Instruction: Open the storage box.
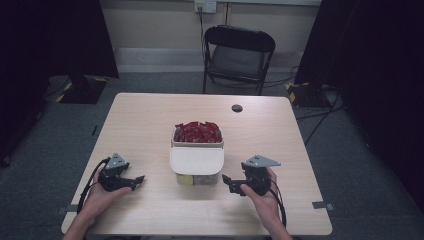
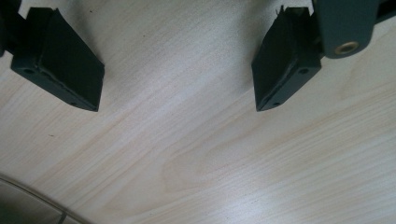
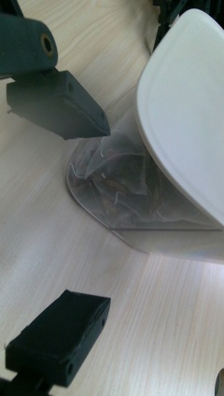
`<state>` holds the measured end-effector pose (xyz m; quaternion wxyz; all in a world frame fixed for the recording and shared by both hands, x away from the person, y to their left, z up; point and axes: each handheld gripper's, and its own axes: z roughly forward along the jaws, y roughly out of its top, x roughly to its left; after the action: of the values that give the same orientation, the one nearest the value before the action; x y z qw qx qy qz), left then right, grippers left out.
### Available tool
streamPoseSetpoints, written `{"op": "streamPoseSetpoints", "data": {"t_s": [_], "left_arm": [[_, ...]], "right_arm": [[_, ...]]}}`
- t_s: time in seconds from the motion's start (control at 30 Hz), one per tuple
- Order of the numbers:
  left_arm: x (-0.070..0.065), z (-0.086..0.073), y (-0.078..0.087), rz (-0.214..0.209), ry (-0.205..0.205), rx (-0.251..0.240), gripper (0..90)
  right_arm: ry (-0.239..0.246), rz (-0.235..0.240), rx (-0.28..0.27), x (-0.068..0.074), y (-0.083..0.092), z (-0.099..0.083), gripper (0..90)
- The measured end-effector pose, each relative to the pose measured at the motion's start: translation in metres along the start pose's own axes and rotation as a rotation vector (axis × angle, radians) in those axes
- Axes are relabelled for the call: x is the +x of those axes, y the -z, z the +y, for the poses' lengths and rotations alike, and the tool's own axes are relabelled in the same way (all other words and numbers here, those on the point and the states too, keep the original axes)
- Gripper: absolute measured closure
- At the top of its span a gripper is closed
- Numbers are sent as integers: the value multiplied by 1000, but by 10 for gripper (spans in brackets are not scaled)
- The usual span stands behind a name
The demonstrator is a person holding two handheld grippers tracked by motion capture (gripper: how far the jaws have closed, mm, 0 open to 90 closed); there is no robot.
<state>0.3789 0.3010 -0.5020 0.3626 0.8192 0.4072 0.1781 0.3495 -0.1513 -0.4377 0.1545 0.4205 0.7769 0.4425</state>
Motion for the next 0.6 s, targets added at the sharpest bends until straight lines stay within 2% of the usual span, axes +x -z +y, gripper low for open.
{"op": "streamPoseSetpoints", "data": {"t_s": [0.13, 0.6], "left_arm": [[0, 0, 0, -1, 2, 0, 163], [0, 0, 0, -2, 1, -1, 163]], "right_arm": [[22, 11, 7, 5, -5, 0, 149], [53, 25, 25, 14, -19, 3, 149]]}}
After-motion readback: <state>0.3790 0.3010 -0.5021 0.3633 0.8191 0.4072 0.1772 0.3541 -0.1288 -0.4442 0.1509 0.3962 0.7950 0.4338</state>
